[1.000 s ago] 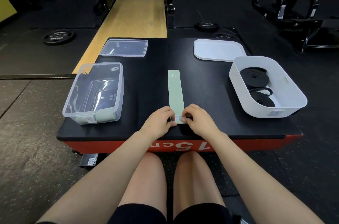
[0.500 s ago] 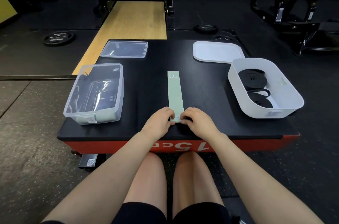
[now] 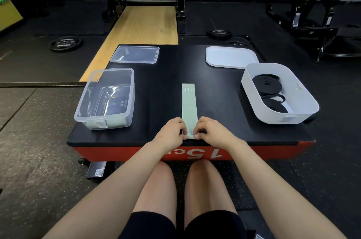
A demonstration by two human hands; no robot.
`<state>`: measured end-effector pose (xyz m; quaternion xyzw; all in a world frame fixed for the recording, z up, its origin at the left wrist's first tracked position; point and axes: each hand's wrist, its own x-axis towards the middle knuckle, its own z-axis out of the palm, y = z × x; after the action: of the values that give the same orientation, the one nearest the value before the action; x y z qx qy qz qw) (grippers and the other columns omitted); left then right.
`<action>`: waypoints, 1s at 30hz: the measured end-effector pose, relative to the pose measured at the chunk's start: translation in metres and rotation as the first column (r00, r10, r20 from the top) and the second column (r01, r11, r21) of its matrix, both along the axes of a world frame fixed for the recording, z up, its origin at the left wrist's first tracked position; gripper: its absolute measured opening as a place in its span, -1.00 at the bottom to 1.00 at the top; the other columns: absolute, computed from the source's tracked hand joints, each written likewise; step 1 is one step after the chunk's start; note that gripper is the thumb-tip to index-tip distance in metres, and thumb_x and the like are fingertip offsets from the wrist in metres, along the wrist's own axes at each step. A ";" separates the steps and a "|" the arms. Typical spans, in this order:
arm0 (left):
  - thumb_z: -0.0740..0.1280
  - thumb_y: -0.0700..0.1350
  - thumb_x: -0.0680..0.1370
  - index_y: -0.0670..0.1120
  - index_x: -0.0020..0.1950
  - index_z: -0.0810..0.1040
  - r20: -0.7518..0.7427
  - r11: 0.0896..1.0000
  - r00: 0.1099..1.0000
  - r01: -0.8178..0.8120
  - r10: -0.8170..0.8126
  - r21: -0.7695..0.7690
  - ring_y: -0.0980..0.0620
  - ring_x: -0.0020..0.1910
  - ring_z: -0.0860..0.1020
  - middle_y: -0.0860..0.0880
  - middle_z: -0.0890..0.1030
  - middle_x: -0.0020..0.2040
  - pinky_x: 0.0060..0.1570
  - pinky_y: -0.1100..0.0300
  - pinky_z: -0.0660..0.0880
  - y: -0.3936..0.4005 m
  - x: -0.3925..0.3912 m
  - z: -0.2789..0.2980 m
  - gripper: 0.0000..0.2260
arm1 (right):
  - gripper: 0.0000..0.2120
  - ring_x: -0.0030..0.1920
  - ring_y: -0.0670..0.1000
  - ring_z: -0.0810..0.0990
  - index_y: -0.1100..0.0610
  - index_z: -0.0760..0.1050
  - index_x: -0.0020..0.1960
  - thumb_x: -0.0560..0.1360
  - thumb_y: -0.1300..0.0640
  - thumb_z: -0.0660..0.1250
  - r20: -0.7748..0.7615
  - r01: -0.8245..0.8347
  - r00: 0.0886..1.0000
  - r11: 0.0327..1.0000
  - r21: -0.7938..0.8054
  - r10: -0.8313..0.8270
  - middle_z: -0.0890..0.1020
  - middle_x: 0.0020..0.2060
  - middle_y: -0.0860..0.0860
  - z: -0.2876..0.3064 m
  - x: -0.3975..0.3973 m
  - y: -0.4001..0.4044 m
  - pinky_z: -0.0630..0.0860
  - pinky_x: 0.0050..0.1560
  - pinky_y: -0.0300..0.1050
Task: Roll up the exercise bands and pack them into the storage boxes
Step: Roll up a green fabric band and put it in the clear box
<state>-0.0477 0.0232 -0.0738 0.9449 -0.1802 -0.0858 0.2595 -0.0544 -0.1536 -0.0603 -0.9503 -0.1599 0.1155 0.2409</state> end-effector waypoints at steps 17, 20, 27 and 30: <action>0.35 -0.08 0.52 -0.10 -0.02 0.54 0.039 0.999 0.999 -0.016 0.017 -0.041 0.06 0.05 0.47 0.05 0.47 0.08 0.13 0.13 0.45 -0.001 0.009 -0.004 -0.89 | -0.91 -0.07 -0.10 0.48 0.04 0.55 -0.02 0.53 0.05 0.30 0.185 0.169 0.965 0.980 0.105 -0.187 0.52 -0.11 -0.12 -0.018 -0.006 0.006 0.48 -0.07 -0.17; 0.34 -0.08 0.53 -0.08 0.01 0.53 0.015 0.999 1.000 -0.019 0.019 -0.037 0.05 0.05 0.47 0.05 0.46 0.07 0.13 0.12 0.45 -0.002 0.012 -0.002 -0.89 | -0.85 -0.01 -0.12 0.46 0.04 0.55 0.03 0.51 0.01 0.33 0.195 0.150 0.967 0.985 0.087 -0.164 0.54 -0.06 -0.12 -0.022 -0.006 0.003 0.48 -0.02 -0.17; 0.36 -0.07 0.51 -0.04 0.00 0.50 0.058 0.998 0.998 -0.005 0.008 -0.063 0.06 0.06 0.46 0.05 0.48 0.07 0.12 0.12 0.45 0.000 0.015 -0.004 -0.89 | -0.85 -0.05 -0.09 0.47 0.07 0.61 0.00 0.53 0.03 0.32 0.140 0.196 0.968 0.974 0.110 -0.210 0.49 -0.11 -0.13 -0.019 0.012 0.005 0.46 -0.01 -0.14; 0.38 -0.07 0.50 -0.06 -0.02 0.52 0.063 0.998 0.998 0.009 -0.006 -0.054 0.05 0.06 0.47 0.06 0.49 0.05 0.14 0.09 0.44 0.000 0.022 -0.004 -0.88 | -0.84 -0.03 -0.05 0.49 0.08 0.61 0.01 0.54 0.04 0.30 0.126 0.207 0.968 0.973 0.098 -0.219 0.49 -0.09 -0.11 -0.018 0.016 0.006 0.46 -0.02 -0.11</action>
<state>-0.0258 0.0234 -0.0779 0.9390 -0.1943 -0.0519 0.2790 -0.0381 -0.1480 -0.0785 -0.9566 -0.0777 0.0173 0.2804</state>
